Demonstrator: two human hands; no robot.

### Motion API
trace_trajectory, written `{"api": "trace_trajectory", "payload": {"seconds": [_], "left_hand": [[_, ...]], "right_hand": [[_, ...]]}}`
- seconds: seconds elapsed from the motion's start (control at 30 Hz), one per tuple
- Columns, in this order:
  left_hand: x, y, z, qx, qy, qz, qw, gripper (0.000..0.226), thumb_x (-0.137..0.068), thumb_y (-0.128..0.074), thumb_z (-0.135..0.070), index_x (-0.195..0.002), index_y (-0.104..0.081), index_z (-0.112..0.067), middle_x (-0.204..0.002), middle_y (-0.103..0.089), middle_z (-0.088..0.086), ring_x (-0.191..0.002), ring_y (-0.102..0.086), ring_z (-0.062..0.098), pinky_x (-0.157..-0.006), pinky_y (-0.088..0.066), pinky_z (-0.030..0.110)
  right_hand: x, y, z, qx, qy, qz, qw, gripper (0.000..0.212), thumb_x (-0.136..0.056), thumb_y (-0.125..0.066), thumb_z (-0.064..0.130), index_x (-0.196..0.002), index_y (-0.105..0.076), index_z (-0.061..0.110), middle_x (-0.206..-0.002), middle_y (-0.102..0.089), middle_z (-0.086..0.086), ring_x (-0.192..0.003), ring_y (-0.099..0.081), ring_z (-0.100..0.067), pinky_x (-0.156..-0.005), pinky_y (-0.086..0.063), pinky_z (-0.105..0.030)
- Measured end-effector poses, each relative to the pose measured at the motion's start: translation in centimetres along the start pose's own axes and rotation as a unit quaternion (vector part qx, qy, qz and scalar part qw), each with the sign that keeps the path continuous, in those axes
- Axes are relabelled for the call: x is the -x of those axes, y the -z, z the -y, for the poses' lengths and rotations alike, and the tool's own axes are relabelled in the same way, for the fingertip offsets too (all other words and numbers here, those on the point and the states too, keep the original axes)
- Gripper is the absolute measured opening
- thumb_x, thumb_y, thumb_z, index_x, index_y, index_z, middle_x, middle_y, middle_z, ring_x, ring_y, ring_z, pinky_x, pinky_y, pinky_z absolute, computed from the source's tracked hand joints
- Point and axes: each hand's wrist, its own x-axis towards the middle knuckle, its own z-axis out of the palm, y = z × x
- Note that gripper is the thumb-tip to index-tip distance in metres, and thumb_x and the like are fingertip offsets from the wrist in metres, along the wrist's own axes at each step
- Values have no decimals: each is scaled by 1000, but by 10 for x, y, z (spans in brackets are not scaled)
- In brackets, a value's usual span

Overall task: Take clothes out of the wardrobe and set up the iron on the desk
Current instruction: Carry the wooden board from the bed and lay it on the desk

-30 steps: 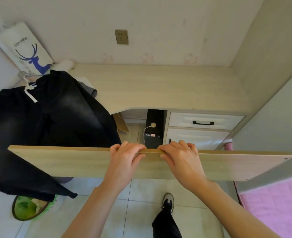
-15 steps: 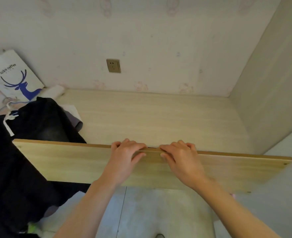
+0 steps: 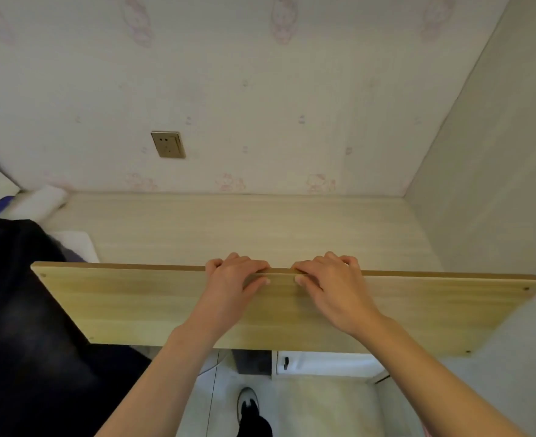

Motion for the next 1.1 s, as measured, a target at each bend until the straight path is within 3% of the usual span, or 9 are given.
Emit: {"api": "trace_trajectory", "payload": {"seconds": [0.33, 0.77, 0.97, 1.1], "left_hand": [[-98, -28, 52, 15, 33, 65, 997, 26, -91, -58, -39, -116, -65, -32, -105, -66, -15, -100, -49, 6, -79, -17, 27], [-161, -55, 90, 12, 72, 116, 991, 27, -93, -56, -37, -118, -63, -33, -111, -65, -14, -105, -48, 7, -92, -23, 30], [-171, -67, 101, -70, 84, 89, 990, 29, -92, -54, -40, -119, -63, -33, -114, -61, -15, -115, -46, 10, -94, -18, 32], [-155, -85, 119, -125, 94, 50, 986, 49, -85, -46, -44, -127, -59, -24, -124, -60, -2, -126, -48, 27, -105, -22, 42]], "right_hand": [[-103, -8, -23, 2, -36, 47, 998, 29, -98, -40, 40, -121, -58, 39, -97, -60, 13, -101, -46, -10, -95, -27, -35], [-182, -36, -58, -50, -35, 110, 992, 24, -98, -42, 36, -113, -62, 37, -96, -63, 12, -90, -41, -7, -89, -32, -37], [-215, -41, -65, -73, -31, 131, 988, 28, -97, -47, 35, -118, -64, 31, -114, -67, 8, -106, -55, -15, -97, -37, -39], [-234, -48, -72, -76, -34, 147, 986, 28, -94, -52, 34, -116, -66, 22, -109, -68, -1, -102, -61, -21, -97, -43, -36]]}}
